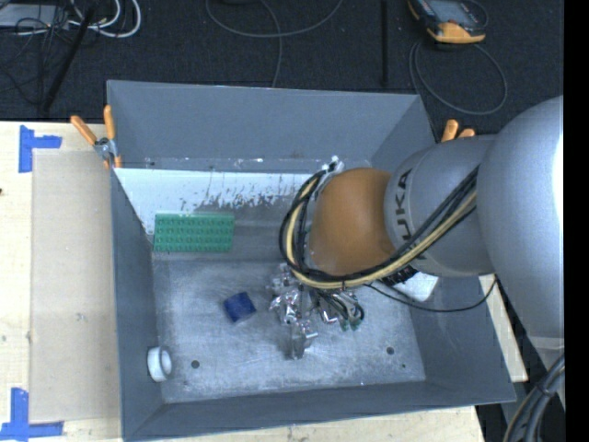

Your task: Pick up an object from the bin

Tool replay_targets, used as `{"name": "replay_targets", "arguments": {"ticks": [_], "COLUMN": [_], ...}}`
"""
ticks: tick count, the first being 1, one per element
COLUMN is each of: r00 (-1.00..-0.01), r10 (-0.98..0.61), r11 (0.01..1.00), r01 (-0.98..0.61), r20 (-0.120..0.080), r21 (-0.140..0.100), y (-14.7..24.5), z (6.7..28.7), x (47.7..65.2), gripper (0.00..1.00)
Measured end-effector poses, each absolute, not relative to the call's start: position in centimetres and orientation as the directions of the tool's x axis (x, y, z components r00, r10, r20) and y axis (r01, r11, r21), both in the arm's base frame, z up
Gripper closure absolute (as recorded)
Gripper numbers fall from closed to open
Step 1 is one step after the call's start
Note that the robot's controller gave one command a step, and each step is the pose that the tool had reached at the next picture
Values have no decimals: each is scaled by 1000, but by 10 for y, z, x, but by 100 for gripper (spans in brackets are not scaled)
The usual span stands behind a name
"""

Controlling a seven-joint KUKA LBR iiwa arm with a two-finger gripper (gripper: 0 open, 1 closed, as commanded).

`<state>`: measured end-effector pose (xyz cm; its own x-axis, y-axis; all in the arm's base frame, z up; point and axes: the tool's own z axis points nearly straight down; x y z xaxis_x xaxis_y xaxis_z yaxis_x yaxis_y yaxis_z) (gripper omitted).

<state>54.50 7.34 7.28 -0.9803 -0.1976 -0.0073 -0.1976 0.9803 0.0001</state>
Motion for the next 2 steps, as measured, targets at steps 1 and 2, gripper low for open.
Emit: {"name": "replay_targets", "arguments": {"ticks": [1,2], "r00": [-948,-948], "r10": [-318,-318], "r11": [948,948], "r01": [-318,-318], "r20": [-4,-3], "r21": [2,1], "y": [52,51], "z": [72,74], "x": [562,562], "gripper": [0,100]}}
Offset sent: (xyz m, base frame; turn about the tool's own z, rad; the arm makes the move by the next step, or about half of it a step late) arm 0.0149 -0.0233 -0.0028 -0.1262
